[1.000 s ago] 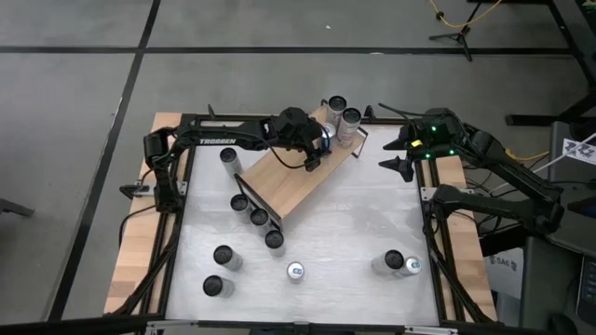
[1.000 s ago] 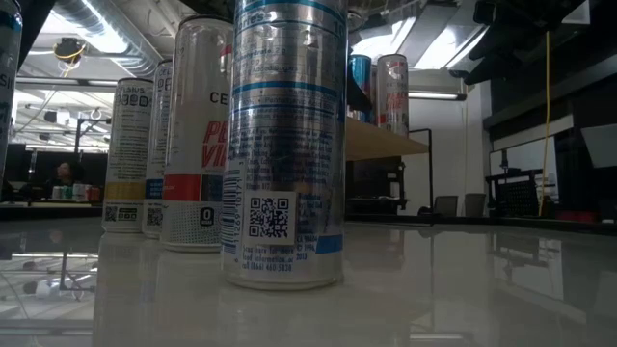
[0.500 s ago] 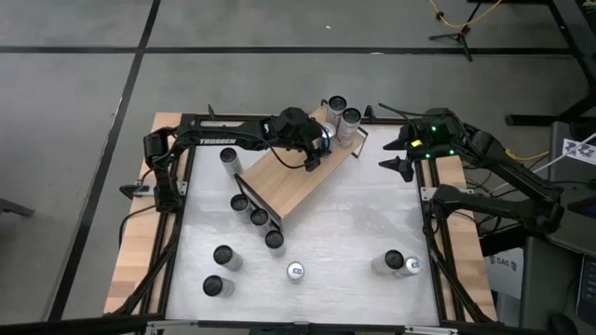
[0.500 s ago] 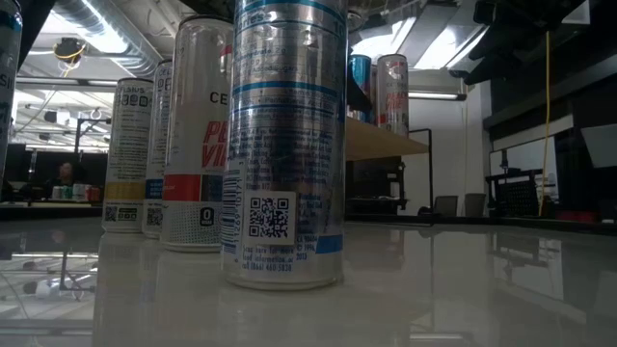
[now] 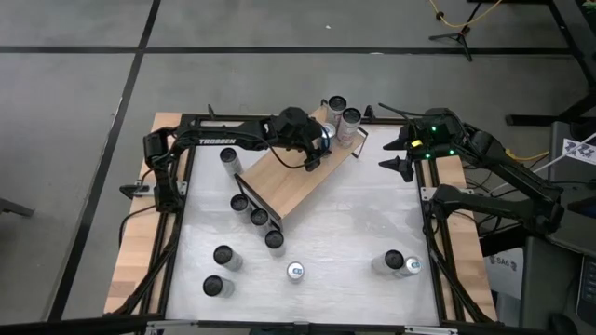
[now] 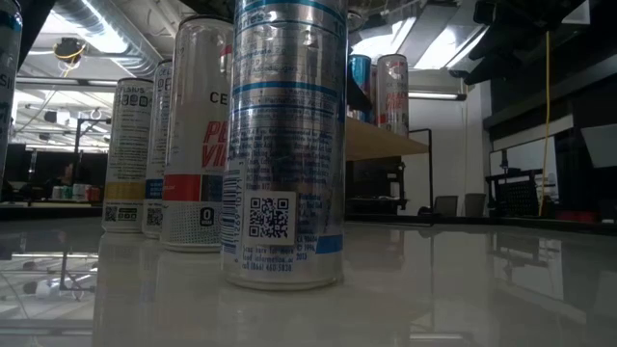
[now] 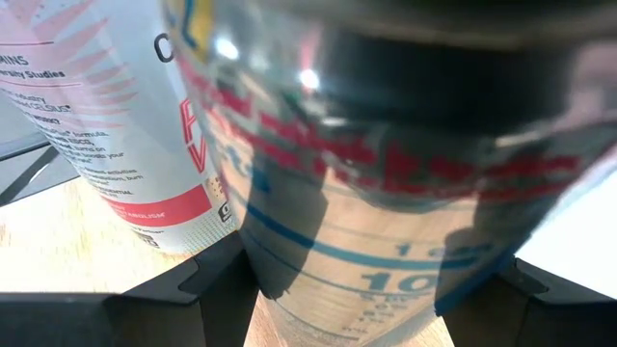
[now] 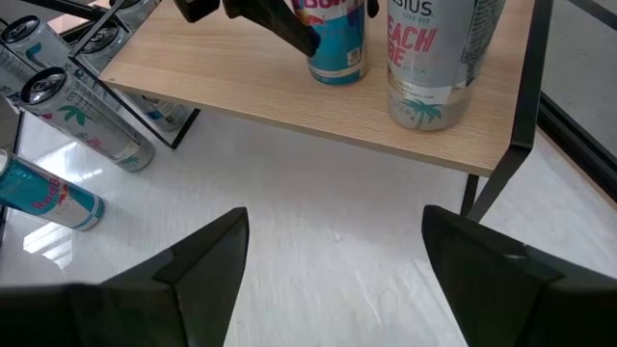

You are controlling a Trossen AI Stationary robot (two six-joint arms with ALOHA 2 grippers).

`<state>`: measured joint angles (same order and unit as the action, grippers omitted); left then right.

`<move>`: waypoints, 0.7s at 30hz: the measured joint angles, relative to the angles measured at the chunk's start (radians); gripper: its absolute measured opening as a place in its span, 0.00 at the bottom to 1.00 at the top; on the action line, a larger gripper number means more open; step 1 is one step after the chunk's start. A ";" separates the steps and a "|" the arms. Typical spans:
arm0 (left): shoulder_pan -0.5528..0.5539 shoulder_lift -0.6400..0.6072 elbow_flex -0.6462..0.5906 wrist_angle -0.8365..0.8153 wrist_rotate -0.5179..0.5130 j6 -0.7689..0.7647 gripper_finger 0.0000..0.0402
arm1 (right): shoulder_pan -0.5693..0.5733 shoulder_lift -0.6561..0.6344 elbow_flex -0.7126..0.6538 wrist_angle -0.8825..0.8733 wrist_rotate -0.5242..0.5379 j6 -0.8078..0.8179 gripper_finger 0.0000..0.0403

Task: Place canned beverage on shelf
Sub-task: Put the blue soda can on the shelf

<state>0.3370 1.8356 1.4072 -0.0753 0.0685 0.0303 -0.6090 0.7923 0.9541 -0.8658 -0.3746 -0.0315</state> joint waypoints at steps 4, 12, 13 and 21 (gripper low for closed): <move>-0.006 -0.007 0.000 0.037 0.002 0.000 0.65 | 0.000 0.000 0.000 0.000 0.000 0.000 0.76; -0.006 -0.033 0.000 0.030 -0.003 0.006 0.65 | 0.000 0.000 0.000 0.000 0.000 0.000 0.76; -0.006 -0.039 0.000 0.029 -0.003 0.007 0.65 | 0.000 0.000 0.000 0.000 0.000 0.000 0.76; -0.005 -0.124 0.000 -0.069 -0.004 0.008 0.65 | 0.000 0.000 0.000 0.000 0.000 0.000 0.76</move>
<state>0.3316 1.7114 1.4071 -0.1442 0.0641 0.0380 -0.6090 0.7925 0.9543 -0.8654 -0.3748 -0.0311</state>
